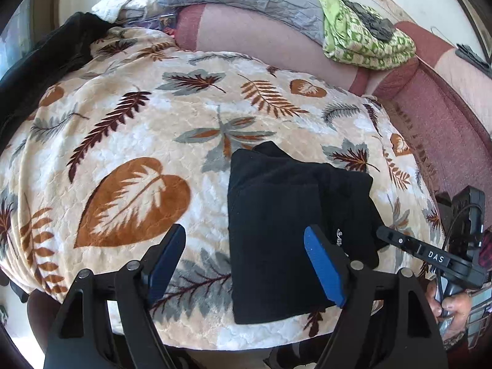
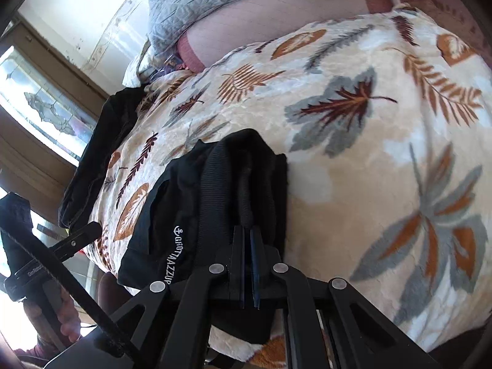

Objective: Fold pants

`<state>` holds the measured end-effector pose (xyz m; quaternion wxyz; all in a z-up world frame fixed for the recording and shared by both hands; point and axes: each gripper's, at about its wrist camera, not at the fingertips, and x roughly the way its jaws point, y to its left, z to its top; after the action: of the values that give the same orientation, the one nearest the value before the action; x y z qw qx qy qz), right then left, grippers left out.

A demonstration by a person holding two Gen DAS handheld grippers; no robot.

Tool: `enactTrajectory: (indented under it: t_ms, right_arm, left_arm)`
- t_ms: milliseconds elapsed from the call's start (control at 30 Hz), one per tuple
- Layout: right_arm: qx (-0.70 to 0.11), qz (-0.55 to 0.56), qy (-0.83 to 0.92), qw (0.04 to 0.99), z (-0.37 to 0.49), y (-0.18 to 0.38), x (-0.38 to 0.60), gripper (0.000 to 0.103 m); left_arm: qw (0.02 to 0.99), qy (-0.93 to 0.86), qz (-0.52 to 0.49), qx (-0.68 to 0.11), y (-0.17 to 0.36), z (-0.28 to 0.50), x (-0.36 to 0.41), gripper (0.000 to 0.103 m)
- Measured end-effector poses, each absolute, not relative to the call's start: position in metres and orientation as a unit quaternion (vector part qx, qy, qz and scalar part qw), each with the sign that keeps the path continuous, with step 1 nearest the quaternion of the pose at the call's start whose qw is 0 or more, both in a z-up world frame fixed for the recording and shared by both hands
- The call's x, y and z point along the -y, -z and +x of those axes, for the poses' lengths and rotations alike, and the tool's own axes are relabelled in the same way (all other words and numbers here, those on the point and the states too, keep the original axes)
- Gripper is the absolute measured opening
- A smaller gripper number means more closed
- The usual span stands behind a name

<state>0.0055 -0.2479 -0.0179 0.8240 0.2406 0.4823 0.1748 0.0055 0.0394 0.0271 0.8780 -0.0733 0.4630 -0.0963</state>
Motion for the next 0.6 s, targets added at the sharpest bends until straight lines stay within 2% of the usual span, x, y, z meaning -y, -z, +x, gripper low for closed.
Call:
enactTrajectory:
  t_ms: [200, 267, 367, 400, 500, 600]
  right_arm:
    - [-0.497, 0.282, -0.141, 0.809, -0.007, 0.038, 0.272, 0.004]
    - [-0.496, 0.285, -0.137, 0.809, -0.006, 0.039, 0.271, 0.008]
    - [-0.477, 0.286, -0.126, 0.822, -0.006, 0.027, 0.268, 0.011]
    - [-0.470, 0.288, -0.128, 0.825, -0.006, 0.022, 0.268, 0.011]
    - [-0.443, 0.292, -0.151, 0.834, -0.011, 0.010, 0.262, 0.013]
    - [-0.449, 0.287, -0.187, 0.825, -0.008, 0.014, 0.244, 0.013]
  left_arm:
    - [0.877, 0.134, -0.028, -0.460, -0.014, 0.009, -0.007, 0.079]
    - [0.861, 0.142, -0.016, -0.488, 0.005, 0.015, 0.003, 0.079]
    - [0.837, 0.142, -0.022, -0.528, 0.035, 0.020, 0.008, 0.079]
    - [0.838, 0.136, -0.024, -0.528, 0.038, 0.020, 0.007, 0.082]
    - [0.832, 0.139, -0.047, -0.535, 0.040, 0.022, 0.002, 0.084]
    - [0.827, 0.141, -0.063, -0.541, 0.041, 0.023, -0.001, 0.084]
